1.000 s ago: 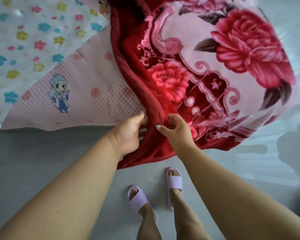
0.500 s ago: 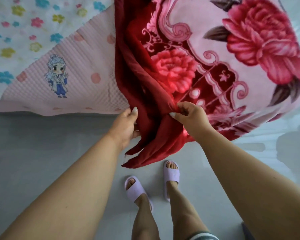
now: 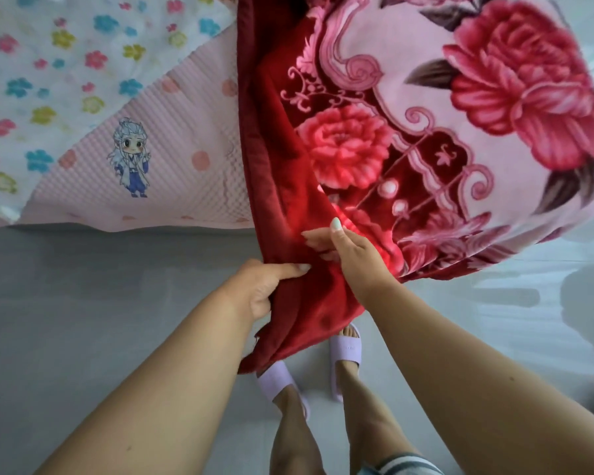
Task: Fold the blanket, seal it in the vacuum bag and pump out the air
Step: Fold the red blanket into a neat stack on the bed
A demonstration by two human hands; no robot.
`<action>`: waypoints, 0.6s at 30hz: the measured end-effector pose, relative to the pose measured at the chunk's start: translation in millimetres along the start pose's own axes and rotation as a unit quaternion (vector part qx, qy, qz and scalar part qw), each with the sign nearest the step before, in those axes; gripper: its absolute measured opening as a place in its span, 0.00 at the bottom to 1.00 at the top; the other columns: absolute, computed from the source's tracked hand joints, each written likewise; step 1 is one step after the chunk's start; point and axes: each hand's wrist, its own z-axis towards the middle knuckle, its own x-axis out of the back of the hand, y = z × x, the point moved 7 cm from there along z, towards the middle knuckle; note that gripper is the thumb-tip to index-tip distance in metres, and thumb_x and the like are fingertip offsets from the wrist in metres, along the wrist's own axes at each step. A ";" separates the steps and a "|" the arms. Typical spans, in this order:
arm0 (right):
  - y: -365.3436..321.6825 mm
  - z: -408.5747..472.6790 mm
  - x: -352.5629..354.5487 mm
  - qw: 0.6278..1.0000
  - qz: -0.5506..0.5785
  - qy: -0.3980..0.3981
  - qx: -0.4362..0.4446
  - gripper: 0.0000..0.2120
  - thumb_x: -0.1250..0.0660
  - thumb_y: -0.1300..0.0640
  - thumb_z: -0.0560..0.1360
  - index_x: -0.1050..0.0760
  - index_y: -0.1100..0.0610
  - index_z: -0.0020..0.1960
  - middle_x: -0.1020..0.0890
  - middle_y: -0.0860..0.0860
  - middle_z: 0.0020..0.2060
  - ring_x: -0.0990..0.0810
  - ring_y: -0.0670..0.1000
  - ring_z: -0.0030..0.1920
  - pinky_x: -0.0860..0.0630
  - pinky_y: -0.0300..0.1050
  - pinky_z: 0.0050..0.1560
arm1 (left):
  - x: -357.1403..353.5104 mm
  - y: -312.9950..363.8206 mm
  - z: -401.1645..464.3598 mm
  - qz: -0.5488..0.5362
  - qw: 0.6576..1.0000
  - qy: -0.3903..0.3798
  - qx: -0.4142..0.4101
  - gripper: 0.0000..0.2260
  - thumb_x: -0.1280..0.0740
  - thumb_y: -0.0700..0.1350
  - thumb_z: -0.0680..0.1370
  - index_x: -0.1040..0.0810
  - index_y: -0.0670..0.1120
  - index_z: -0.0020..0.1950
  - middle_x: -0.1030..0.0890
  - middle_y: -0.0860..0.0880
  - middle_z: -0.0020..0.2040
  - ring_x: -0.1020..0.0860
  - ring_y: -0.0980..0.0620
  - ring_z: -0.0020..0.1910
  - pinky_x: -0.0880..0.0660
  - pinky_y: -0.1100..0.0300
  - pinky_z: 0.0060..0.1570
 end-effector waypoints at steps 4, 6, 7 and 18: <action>24.5 -21.3 22.4 0.991 0.015 0.125 -0.049 0.14 0.43 0.50 0.81 0.20 0.50 0.47 0.21 0.45 0.40 0.24 0.43 0.42 0.28 0.33 0.44 | -7.5 13.3 -6.6 0.056 0.998 -0.015 -0.016 0.07 0.29 0.37 0.74 0.18 0.39 0.51 0.15 0.41 0.44 0.16 0.47 0.41 0.19 0.54 0.39; 21.7 -27.9 25.3 0.987 0.024 0.158 -0.037 0.08 0.39 0.50 0.80 0.21 0.47 0.49 0.22 0.42 0.38 0.25 0.40 0.40 0.30 0.29 0.42 | -20.9 34.0 -7.7 0.143 0.986 0.011 -0.083 0.14 0.27 0.44 0.73 0.20 0.40 0.56 0.16 0.42 0.51 0.17 0.46 0.49 0.21 0.49 0.53; 14.3 -31.0 28.5 0.982 0.032 0.184 -0.015 0.05 0.37 0.50 0.78 0.22 0.45 0.50 0.24 0.42 0.37 0.26 0.40 0.39 0.30 0.29 0.41 | -29.3 47.2 -8.5 0.178 0.976 0.037 -0.116 0.18 0.26 0.49 0.72 0.21 0.41 0.58 0.16 0.44 0.53 0.18 0.46 0.53 0.23 0.49 0.58; -34.2 -35.5 77.4 0.975 0.085 0.204 0.017 0.30 0.22 0.50 0.65 0.31 0.49 0.63 0.20 0.51 0.54 0.19 0.51 0.53 0.21 0.48 0.54 | -140.5 90.4 -10.0 0.045 0.992 -0.120 -0.011 0.13 0.28 0.50 0.74 0.18 0.41 0.51 0.16 0.45 0.44 0.17 0.50 0.42 0.19 0.58 0.42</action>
